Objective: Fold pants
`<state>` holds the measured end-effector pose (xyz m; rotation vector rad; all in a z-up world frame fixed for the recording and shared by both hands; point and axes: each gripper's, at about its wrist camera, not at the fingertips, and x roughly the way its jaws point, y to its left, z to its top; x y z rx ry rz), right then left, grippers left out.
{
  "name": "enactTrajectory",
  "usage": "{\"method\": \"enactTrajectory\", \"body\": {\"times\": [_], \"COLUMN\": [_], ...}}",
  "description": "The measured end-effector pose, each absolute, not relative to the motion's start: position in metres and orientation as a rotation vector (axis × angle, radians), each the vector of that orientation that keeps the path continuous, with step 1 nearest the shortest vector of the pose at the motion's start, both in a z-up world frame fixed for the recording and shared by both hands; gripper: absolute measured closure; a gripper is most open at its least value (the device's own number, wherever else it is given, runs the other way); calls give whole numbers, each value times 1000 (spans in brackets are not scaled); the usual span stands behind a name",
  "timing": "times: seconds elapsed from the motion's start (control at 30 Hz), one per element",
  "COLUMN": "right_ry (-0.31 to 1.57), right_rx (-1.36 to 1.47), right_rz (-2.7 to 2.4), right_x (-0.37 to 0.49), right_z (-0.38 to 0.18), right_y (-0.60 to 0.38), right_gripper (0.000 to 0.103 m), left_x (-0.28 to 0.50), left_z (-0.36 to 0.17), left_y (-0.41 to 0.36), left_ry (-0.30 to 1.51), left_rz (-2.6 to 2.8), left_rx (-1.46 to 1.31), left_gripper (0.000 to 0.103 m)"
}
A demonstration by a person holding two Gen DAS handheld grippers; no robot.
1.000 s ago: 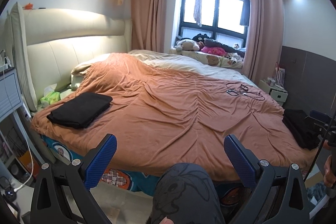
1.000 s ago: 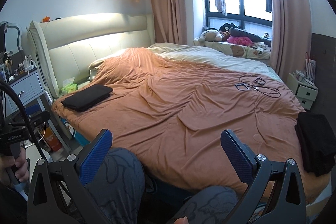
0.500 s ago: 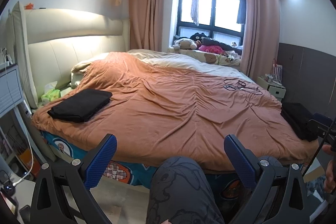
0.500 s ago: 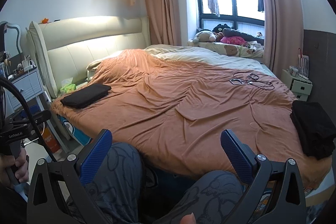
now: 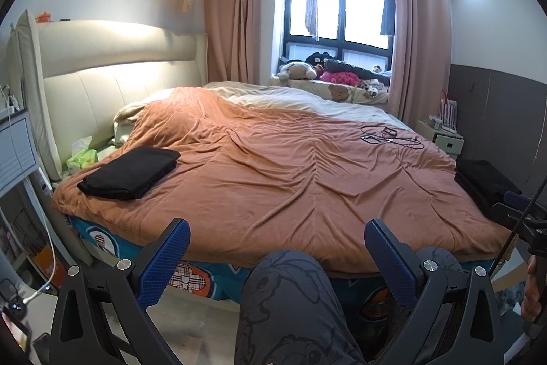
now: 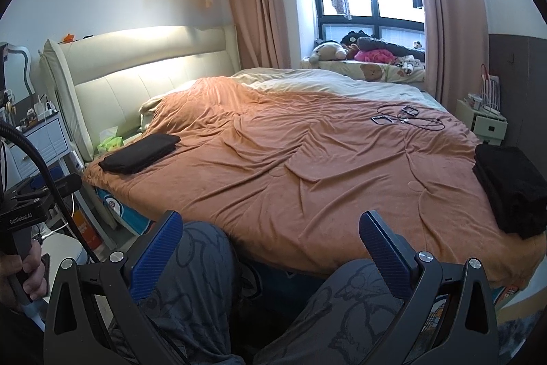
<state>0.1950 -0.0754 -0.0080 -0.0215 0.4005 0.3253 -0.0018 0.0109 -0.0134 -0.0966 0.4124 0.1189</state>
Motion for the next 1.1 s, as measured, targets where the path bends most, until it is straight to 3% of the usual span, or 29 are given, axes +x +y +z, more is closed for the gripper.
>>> {"method": "enactTrajectory", "body": {"times": [1.1], "right_ry": [409], "right_rx": [-24], "right_rz": [338], "right_x": [195], "right_z": [-3], "right_y": [-79], "right_gripper": [0], "left_x": [-6], "left_z": [-16], "left_y": [21], "left_ry": [417], "left_rz": [145], "left_rx": [-116], "left_gripper": [0]}}
